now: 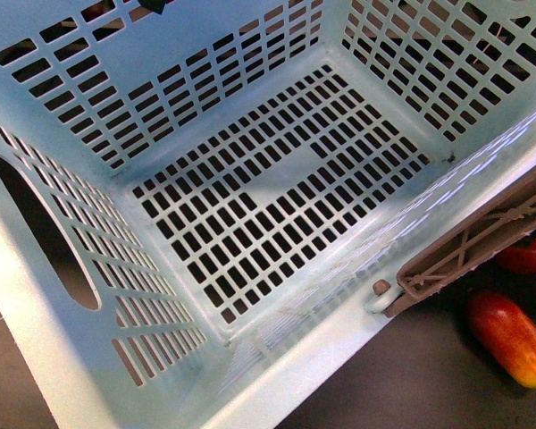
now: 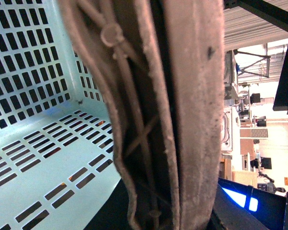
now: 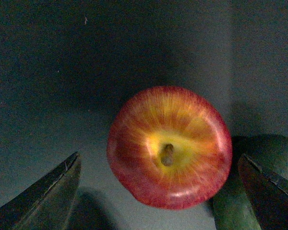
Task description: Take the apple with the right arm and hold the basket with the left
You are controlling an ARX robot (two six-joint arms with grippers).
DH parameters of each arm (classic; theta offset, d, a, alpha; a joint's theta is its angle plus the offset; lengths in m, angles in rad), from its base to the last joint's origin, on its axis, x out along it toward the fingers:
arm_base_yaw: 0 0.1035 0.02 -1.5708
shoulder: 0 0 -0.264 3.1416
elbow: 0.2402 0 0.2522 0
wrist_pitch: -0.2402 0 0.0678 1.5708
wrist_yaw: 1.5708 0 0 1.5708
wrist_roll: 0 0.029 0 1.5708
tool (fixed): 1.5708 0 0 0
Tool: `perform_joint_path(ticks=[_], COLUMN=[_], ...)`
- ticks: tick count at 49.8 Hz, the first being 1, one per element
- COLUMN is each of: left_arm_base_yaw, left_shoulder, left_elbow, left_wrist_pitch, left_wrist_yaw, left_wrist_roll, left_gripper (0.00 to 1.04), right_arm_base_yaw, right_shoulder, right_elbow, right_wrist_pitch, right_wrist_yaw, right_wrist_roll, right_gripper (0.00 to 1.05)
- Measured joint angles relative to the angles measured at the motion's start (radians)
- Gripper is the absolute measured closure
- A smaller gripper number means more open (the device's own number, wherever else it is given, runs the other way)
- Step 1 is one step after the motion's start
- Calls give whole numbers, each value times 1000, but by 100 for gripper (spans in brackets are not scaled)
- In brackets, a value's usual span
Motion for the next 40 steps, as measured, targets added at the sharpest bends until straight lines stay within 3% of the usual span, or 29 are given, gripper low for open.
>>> perform_joint_path(ticks=[30, 35, 40], left_arm_base_yaw=[0, 0, 0], left_shoulder=[0, 0, 0], left_elbow=[0, 0, 0], left_wrist_pitch=[0, 0, 0], left_wrist_yaw=[0, 0, 0], left_wrist_roll=[0, 0, 0], left_gripper=[87, 87, 87], right_arm_base_yaw=[2, -2, -11], right_shoulder=[162, 166, 151], right_elbow=[177, 175, 153], right_wrist_pitch=[-74, -70, -62], right_wrist_yaw=[47, 53, 51], right_wrist_roll=[3, 11, 39], right_gripper=[9, 21, 23])
